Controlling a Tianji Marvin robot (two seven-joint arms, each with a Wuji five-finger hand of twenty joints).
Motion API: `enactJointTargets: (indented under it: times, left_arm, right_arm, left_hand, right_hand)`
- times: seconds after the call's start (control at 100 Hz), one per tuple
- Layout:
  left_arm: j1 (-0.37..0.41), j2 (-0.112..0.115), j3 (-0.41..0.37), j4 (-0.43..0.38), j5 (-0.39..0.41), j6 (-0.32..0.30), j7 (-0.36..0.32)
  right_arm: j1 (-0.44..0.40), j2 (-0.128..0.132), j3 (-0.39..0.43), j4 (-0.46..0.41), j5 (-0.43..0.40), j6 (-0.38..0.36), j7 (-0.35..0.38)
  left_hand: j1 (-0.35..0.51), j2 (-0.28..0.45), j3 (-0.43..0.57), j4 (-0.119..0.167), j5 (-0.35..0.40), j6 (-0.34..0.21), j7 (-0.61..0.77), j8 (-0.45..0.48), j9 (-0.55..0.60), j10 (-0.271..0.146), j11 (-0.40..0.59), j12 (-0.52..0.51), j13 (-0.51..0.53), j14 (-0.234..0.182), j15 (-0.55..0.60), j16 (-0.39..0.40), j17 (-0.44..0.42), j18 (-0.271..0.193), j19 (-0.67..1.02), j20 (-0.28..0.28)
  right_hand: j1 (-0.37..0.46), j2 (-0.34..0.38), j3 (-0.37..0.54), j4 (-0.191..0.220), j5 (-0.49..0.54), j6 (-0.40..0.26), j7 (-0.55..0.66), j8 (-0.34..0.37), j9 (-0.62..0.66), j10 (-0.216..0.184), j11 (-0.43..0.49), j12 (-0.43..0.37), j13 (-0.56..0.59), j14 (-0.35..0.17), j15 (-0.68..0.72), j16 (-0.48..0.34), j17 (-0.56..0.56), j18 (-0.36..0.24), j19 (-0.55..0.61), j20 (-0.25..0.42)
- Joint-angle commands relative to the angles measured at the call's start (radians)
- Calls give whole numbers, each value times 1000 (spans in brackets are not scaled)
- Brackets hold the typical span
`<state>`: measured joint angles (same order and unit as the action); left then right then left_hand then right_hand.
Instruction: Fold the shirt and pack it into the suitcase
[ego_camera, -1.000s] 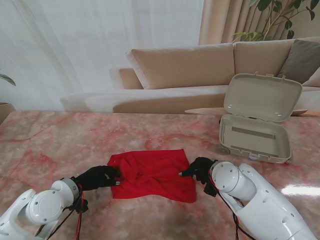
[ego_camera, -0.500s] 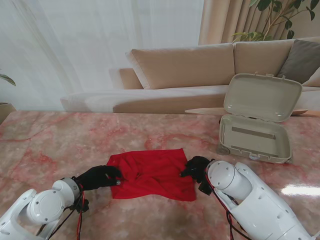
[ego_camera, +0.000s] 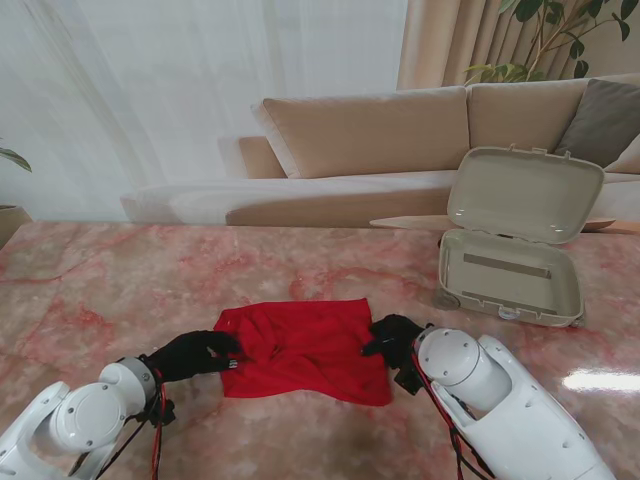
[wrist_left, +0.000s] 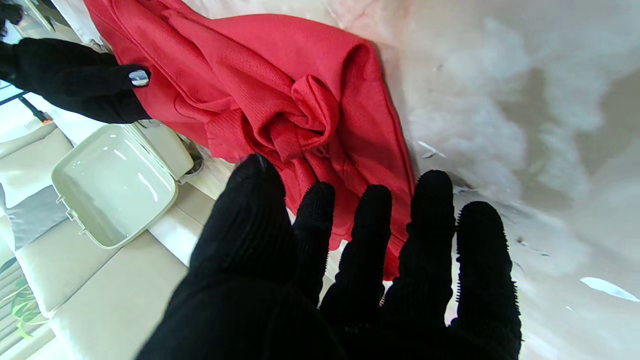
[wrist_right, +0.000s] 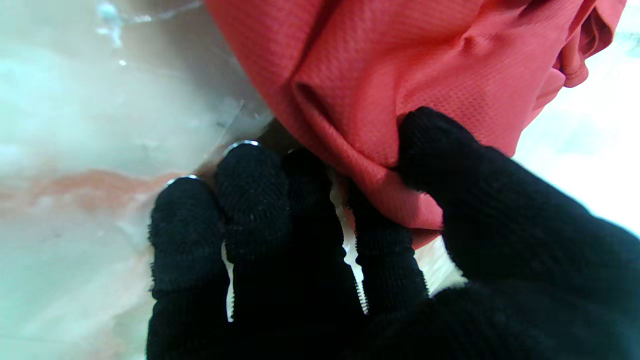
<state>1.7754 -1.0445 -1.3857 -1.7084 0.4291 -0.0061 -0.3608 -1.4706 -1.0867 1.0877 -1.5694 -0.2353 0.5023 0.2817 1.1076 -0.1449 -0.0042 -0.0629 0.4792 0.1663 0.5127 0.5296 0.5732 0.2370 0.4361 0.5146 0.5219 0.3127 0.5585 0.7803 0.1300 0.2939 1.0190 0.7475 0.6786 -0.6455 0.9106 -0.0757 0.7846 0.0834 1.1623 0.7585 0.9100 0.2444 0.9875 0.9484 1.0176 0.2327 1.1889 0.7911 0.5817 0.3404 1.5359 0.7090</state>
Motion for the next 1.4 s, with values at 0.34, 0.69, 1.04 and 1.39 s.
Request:
enactJointTargets:
  times: [0.34,0.69,1.04,1.39]
  left_arm:
    - [15,3,1,-6,-13,-16,-12]
    - [-55,12,68,58,-56,-44,-55]
    - [-148,11,164,147,-114,-73,-68]
    - [-228,2,252,227,-178,-102,-56]
  right_arm:
    - [-34,-13,23,-34,3,-19,-22]
    - [-33,-16,61,-61,9,-9,-31]
    - [-30,-16,88,-123,13,5,-33]
    - [-22,-24,66,-177,44,10,-50]
  left_hand:
    - [-12,46,-18,17,9,-8,-15,-14,-12,-4,-14,-9,-9,17,-19,-10,-5,15,1,-10]
    - [-12,48,-18,18,5,-9,-17,-13,-15,-5,-15,-9,-11,15,-21,-11,-8,15,-1,-10]
    - [-9,47,-17,18,2,-8,-14,-11,-18,-7,-12,-8,-13,13,-19,-10,-8,13,-1,-9]
    - [-8,46,-17,18,1,-8,-11,-11,-18,-8,-9,-7,-12,13,-17,-9,-8,13,0,-8]
  right_hand:
    - [-43,-129,167,72,62,11,72,27,117,43,61,18,182,-77,127,6,168,-28,176,6]
    - [-55,-161,203,84,81,27,84,34,160,56,98,15,256,-114,192,-9,255,-62,258,-30]
    - [-76,-204,230,93,112,20,83,24,215,56,131,14,298,-207,340,9,410,-122,359,-100]
    - [-73,-208,223,93,116,18,78,21,215,57,129,12,298,-240,385,29,468,-136,378,-140]
